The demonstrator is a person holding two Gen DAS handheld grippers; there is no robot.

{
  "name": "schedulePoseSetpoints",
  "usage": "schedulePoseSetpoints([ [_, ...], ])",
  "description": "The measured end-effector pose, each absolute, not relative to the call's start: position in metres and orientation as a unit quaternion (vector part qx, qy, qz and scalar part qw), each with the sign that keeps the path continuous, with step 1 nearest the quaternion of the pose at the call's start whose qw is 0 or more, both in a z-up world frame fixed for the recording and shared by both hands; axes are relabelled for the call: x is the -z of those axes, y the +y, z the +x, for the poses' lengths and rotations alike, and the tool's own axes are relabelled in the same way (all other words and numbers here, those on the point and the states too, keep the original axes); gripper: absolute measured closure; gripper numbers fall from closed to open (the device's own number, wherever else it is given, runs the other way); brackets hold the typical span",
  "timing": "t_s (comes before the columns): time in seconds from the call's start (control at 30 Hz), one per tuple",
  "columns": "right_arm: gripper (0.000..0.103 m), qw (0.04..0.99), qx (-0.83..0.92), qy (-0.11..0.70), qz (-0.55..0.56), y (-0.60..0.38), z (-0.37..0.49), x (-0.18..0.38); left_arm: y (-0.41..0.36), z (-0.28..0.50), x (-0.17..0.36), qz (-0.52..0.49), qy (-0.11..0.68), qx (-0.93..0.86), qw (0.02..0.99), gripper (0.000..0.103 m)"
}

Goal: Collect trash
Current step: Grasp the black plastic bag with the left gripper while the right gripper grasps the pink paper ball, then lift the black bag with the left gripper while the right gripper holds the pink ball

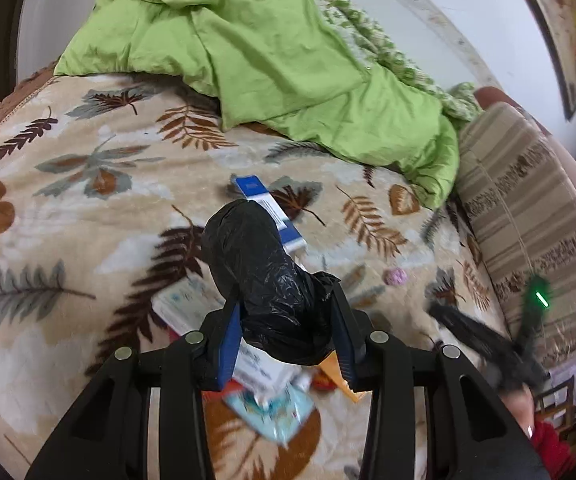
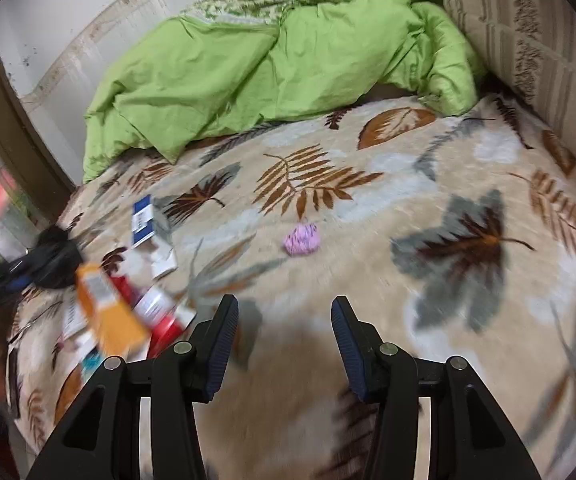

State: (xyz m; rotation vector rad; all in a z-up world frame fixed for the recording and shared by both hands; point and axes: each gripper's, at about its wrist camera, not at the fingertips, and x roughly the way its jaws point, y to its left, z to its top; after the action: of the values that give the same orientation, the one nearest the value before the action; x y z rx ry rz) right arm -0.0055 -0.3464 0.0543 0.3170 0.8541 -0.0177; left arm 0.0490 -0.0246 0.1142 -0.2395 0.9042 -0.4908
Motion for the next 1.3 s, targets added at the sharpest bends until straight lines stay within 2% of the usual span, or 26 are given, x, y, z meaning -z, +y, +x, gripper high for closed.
schedulePoseSetpoints([
  [0.13,0.052,0.9,0.014,0.418,0.127,-0.341,0.029,-0.041,-0.024,0.033,-0.113,-0.11,0.423,0.239,0.867,0.064],
  [0.23,0.064,0.895,0.023,0.427,0.127,-0.343,0.052,-0.03,-0.022,0.025,-0.114,-0.103,0.411,0.239,0.874,0.064],
  [0.47,0.078,0.894,0.039,0.432,0.115,-0.345,0.066,-0.016,-0.02,0.012,-0.112,-0.106,0.406,0.248,0.873,0.064],
  [0.7,0.079,0.908,0.023,0.402,0.118,-0.332,0.026,-0.037,-0.025,-0.011,-0.114,-0.095,0.401,0.257,0.874,0.064],
  [1.3,0.079,0.918,-0.075,0.361,0.148,-0.253,-0.154,-0.099,-0.035,-0.113,-0.108,-0.022,0.4,0.27,0.876,0.064],
])
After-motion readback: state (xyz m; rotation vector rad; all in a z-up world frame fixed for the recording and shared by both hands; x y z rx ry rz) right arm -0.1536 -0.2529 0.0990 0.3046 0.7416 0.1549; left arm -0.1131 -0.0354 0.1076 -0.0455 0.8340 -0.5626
